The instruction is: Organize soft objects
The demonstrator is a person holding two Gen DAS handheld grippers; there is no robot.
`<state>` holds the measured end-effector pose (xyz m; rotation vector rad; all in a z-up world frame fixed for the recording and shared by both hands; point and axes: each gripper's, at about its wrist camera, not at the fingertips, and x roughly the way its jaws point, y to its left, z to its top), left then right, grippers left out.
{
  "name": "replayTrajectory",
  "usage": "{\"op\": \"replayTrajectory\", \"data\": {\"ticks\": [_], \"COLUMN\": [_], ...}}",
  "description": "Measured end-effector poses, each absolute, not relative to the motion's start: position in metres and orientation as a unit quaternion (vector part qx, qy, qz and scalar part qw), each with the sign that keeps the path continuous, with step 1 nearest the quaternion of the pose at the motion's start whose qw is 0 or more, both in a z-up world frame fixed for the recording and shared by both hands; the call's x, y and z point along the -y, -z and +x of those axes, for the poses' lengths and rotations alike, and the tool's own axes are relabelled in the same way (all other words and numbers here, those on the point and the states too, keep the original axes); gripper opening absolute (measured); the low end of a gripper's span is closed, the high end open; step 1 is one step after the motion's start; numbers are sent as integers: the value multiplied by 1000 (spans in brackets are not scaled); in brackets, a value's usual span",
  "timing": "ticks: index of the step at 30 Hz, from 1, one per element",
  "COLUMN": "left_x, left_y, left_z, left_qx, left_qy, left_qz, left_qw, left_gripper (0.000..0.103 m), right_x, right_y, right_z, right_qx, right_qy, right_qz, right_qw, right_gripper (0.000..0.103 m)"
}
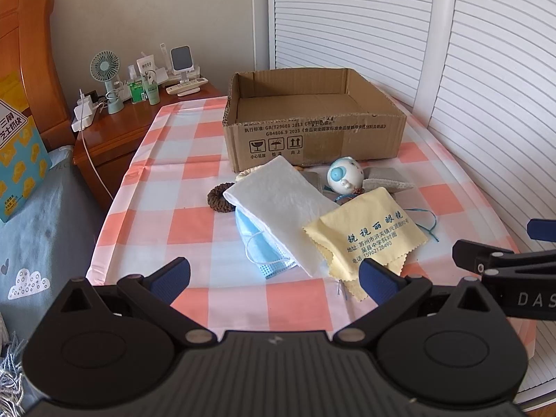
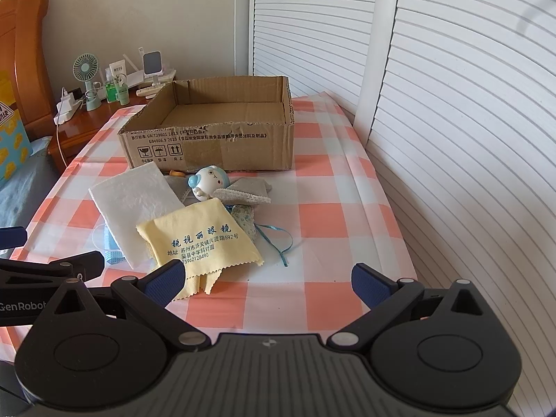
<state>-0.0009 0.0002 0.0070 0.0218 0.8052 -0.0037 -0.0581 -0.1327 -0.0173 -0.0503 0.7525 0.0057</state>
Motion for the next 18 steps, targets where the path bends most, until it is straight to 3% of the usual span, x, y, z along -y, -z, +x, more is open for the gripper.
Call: {"op": "replayTrajectory", "data": {"ticks": [18], "left_x": [-5], "left_y": [2], "left_z": [7], "left_qx": [-385], "left_qy": [18], "left_qz": [12], "left_qw": [923], "left_gripper": [102], "right_x": [132], "right_y": [24], "right_z": [-48], "right_qx": [-370], "right_qy": [-16], "right_qz": [-23], "right_qw": [929], "right_gripper": [103]}}
